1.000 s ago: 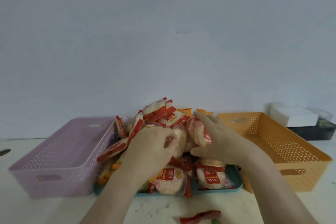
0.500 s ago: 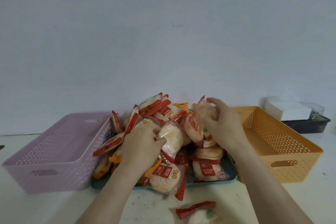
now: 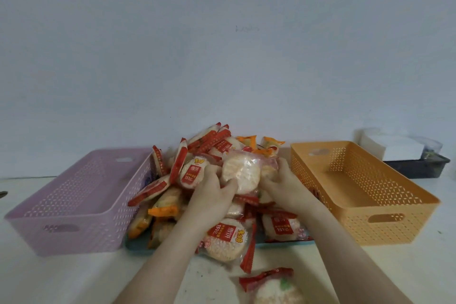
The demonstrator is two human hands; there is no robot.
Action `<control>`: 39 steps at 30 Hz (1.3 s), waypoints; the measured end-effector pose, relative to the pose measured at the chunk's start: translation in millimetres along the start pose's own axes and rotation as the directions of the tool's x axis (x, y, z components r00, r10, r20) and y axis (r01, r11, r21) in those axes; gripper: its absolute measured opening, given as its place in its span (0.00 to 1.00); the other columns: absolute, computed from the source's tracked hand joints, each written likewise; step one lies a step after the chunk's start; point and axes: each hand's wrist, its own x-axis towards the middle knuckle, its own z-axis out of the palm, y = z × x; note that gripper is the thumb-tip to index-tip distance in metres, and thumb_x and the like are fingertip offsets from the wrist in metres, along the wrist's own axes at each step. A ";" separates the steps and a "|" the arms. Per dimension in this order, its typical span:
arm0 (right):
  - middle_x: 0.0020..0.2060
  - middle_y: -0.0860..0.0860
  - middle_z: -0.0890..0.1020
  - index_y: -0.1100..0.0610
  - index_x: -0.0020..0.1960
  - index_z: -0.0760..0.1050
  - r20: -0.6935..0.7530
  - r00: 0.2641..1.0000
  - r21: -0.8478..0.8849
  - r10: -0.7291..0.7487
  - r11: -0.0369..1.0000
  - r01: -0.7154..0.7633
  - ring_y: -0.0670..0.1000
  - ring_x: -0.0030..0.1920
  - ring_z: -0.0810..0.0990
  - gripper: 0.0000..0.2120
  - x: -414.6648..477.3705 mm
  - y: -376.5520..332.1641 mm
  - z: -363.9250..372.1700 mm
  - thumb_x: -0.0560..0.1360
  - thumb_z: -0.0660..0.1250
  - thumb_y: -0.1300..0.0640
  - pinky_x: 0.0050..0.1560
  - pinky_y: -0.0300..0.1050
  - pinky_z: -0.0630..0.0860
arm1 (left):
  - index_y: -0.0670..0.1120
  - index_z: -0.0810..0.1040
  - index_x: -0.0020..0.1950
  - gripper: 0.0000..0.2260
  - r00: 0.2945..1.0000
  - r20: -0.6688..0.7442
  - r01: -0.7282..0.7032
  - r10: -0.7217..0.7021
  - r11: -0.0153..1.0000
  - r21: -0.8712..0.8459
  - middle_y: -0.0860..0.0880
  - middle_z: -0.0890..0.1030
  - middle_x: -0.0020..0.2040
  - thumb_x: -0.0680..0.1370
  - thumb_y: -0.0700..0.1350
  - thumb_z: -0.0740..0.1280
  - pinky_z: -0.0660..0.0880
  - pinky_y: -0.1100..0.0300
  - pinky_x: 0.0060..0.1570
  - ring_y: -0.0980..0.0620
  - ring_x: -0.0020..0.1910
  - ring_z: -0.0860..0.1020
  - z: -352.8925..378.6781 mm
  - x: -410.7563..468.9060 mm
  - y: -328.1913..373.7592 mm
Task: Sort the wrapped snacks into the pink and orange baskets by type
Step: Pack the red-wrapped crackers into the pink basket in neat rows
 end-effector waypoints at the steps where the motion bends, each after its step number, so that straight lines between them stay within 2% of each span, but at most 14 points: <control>1: 0.60 0.51 0.79 0.51 0.71 0.62 0.014 0.999 0.115 0.040 0.993 -0.041 0.54 0.60 0.78 0.28 0.6 -1.0 -1.0 0.74 0.66 0.46 0.63 0.57 0.74 | 0.52 0.68 0.60 0.11 1.000 0.011 0.021 -0.020 0.998 -0.062 0.53 0.78 0.52 0.79 0.50 0.64 0.81 0.48 0.51 0.53 0.49 0.81 0.0 1.4 -0.8; 4: 0.59 0.52 0.78 0.45 0.64 0.69 -0.043 0.989 0.437 0.139 0.893 -0.107 0.55 0.59 0.78 0.21 0.4 -9.5 -0.3 0.73 0.62 0.41 0.62 0.60 0.74 | 0.52 0.67 0.62 0.13 0.996 0.071 0.058 -0.046 0.983 -0.176 0.52 0.78 0.56 0.79 0.48 0.65 0.80 0.51 0.54 0.56 0.53 0.79 2.4 1.7 2.7; 8: 0.65 0.47 0.76 0.41 0.68 0.66 0.063 0.997 0.501 0.034 0.863 -0.061 0.52 0.65 0.74 0.39 -9.2 -21.3 0.9 0.62 0.65 0.24 0.67 0.59 0.70 | 0.56 0.67 0.61 0.25 0.997 0.072 0.059 -0.040 0.957 -0.286 0.54 0.75 0.59 0.69 0.53 0.75 0.77 0.51 0.58 0.56 0.57 0.77 6.4 -1.1 4.2; 11: 0.61 0.54 0.81 0.50 0.69 0.70 0.302 0.951 0.556 -0.068 0.823 -0.118 0.56 0.61 0.80 0.30 -14.0 -24.3 -8.6 0.71 0.71 0.40 0.65 0.59 0.72 | 0.63 0.69 0.61 0.34 0.999 0.042 0.017 0.001 0.898 -0.440 0.54 0.76 0.61 0.59 0.55 0.80 0.79 0.50 0.55 0.53 0.58 0.78 3.6 0.7 4.2; 16: 0.62 0.55 0.79 0.37 0.71 0.62 0.286 0.947 0.656 -0.147 0.750 -0.082 0.54 0.56 0.83 0.36 -20.7 -38.6 -2.3 0.71 0.74 0.58 0.49 0.46 0.80 | 0.65 0.68 0.63 0.36 0.958 0.052 -0.271 0.283 0.948 -0.169 0.59 0.76 0.59 0.63 0.44 0.81 0.78 0.63 0.51 0.59 0.55 0.79 0.3 -13.5 25.2; 18: 0.66 0.51 0.75 0.36 0.73 0.57 0.226 0.959 0.619 -0.171 0.785 -0.006 0.51 0.60 0.80 0.40 -22.7 -46.0 7.7 0.70 0.74 0.54 0.54 0.46 0.77 | 0.64 0.68 0.65 0.36 0.922 -0.168 -0.359 0.348 0.933 -0.038 0.59 0.75 0.60 0.64 0.43 0.79 0.79 0.62 0.52 0.61 0.53 0.78 -16.1 -19.8 38.5; 20: 0.66 0.46 0.70 0.38 0.75 0.55 0.211 0.950 0.413 -0.229 0.902 0.126 0.45 0.62 0.75 0.36 -29.9 -59.3 12.7 0.74 0.71 0.50 0.57 0.42 0.73 | 0.63 0.66 0.69 0.33 0.737 -0.427 -0.403 0.524 0.848 0.345 0.53 0.72 0.62 0.69 0.43 0.75 0.77 0.57 0.54 0.57 0.56 0.75 -52.1 -25.2 46.8; 22: 0.68 0.46 0.67 0.40 0.75 0.56 0.197 0.937 0.074 -0.289 0.957 0.280 0.47 0.67 0.69 0.33 -30.7 -58.6 11.1 0.76 0.69 0.49 0.63 0.45 0.71 | 0.56 0.65 0.71 0.32 0.499 -0.536 -0.253 0.681 0.706 0.661 0.45 0.69 0.65 0.71 0.38 0.72 0.76 0.49 0.53 0.47 0.58 0.73 -92.0 -27.5 42.8; 23: 0.70 0.47 0.65 0.40 0.75 0.56 0.205 0.930 -0.043 -0.305 0.946 0.320 0.48 0.70 0.66 0.32 -29.6 -55.7 9.5 0.76 0.68 0.49 0.66 0.47 0.68 | 0.53 0.65 0.72 0.33 0.465 -0.552 -0.134 0.692 0.672 0.729 0.41 0.68 0.66 0.70 0.36 0.71 0.74 0.44 0.54 0.41 0.59 0.71 -109.4 -26.2 35.2; 25: 0.71 0.48 0.63 0.41 0.74 0.57 0.219 0.933 -0.145 -0.286 0.936 0.321 0.50 0.71 0.64 0.30 -30.1 -52.7 8.9 0.77 0.67 0.49 0.65 0.46 0.66 | 0.53 0.63 0.73 0.33 0.638 -0.566 0.098 0.522 0.674 0.732 0.38 0.64 0.69 0.71 0.37 0.70 0.69 0.38 0.59 0.35 0.65 0.66 -134.1 -17.8 8.7; 28: 0.71 0.51 0.65 0.44 0.75 0.57 0.291 0.936 -0.323 -0.200 0.900 0.293 0.51 0.71 0.64 0.30 -27.8 -49.0 8.4 0.77 0.66 0.48 0.62 0.43 0.65 | 0.56 0.51 0.77 0.37 0.908 -0.415 0.272 0.050 0.684 0.677 0.42 0.50 0.78 0.73 0.49 0.69 0.57 0.35 0.70 0.37 0.76 0.51 -143.9 -12.5 -12.6; 31: 0.69 0.48 0.70 0.44 0.74 0.61 0.427 0.898 -0.462 -0.104 0.829 0.315 0.48 0.65 0.71 0.28 -35.5 -57.2 8.7 0.76 0.66 0.44 0.57 0.40 0.69 | 0.53 0.67 0.70 0.23 0.859 -0.370 -0.032 0.353 0.760 0.649 0.46 0.67 0.71 0.75 0.43 0.66 0.65 0.47 0.66 0.43 0.70 0.65 -124.5 -18.5 10.5; 35: 0.53 0.48 0.81 0.42 0.53 0.73 0.440 0.887 -0.506 -0.142 0.777 0.375 0.47 0.51 0.79 0.08 -60.0 -60.7 1.8 0.75 0.68 0.51 0.50 0.40 0.75 | 0.57 0.77 0.45 0.01 0.871 0.330 -0.491 0.364 0.639 0.592 0.59 0.76 0.45 0.75 0.50 0.67 0.73 0.59 0.46 0.56 0.49 0.76 -53.1 -54.0 47.0; 39: 0.59 0.49 0.77 0.51 0.67 0.66 0.482 0.865 -0.727 0.137 0.613 0.308 0.52 0.56 0.77 0.29 -98.9 -46.3 -14.3 0.71 0.70 0.43 0.54 0.48 0.76 | 0.56 0.73 0.60 0.26 0.808 0.581 -0.553 0.102 0.474 0.686 0.55 0.73 0.61 0.68 0.68 0.67 0.72 0.51 0.59 0.52 0.61 0.69 -11.6 -63.5 22.0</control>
